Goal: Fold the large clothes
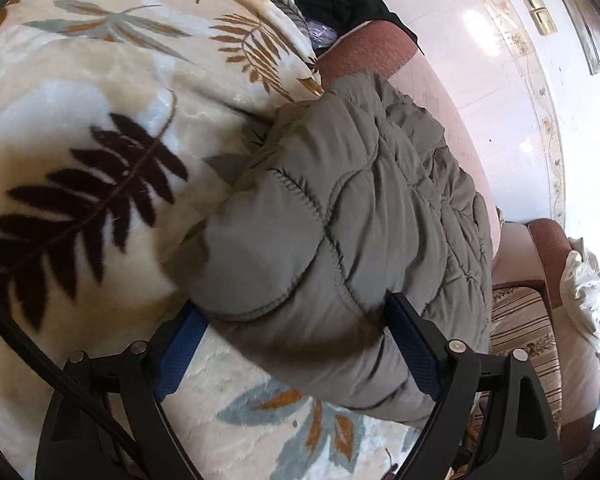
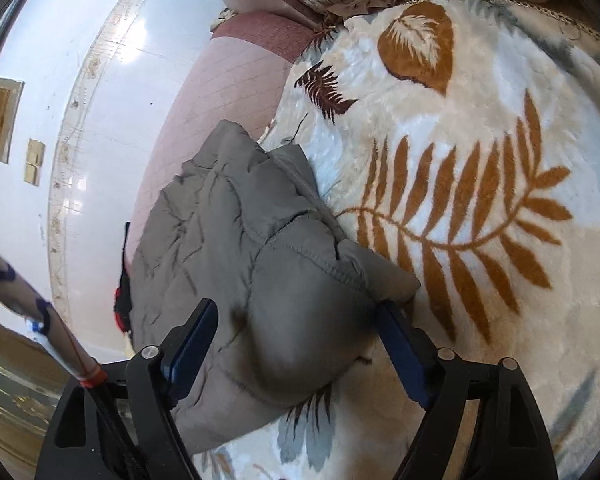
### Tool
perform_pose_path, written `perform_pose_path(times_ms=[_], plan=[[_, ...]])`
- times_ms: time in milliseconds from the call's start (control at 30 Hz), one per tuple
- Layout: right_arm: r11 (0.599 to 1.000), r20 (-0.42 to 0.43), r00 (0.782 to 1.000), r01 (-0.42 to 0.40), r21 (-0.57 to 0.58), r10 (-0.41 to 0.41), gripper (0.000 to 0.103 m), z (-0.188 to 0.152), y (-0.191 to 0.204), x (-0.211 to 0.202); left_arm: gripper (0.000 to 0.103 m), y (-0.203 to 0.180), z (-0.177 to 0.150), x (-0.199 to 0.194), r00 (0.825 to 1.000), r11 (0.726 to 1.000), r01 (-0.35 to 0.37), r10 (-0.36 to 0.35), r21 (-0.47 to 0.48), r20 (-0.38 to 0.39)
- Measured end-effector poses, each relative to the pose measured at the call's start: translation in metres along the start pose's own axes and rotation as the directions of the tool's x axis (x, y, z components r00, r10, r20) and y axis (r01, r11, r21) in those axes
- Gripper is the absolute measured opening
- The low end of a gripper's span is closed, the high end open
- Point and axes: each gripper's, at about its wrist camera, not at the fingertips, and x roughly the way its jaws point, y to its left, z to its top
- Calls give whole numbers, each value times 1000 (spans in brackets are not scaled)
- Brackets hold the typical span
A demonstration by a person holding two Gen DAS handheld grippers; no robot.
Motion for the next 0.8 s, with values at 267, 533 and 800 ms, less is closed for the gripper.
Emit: perform_pose_path(times_ms=[267,533,800], plan=[[999,11,999,34,38,-34,89,2,-11,9,94,0,5,8,1000,1000,3,-3,2,22],[990,44,998,56,-133,-51,40,-2,16,9,51,-45,-9,-6,976,966,-137,94,220,194],[951,83,995,78,-298,-55,34,-20,53,-35,44,-56,-43,-64,961,936,-207,140,284,239]])
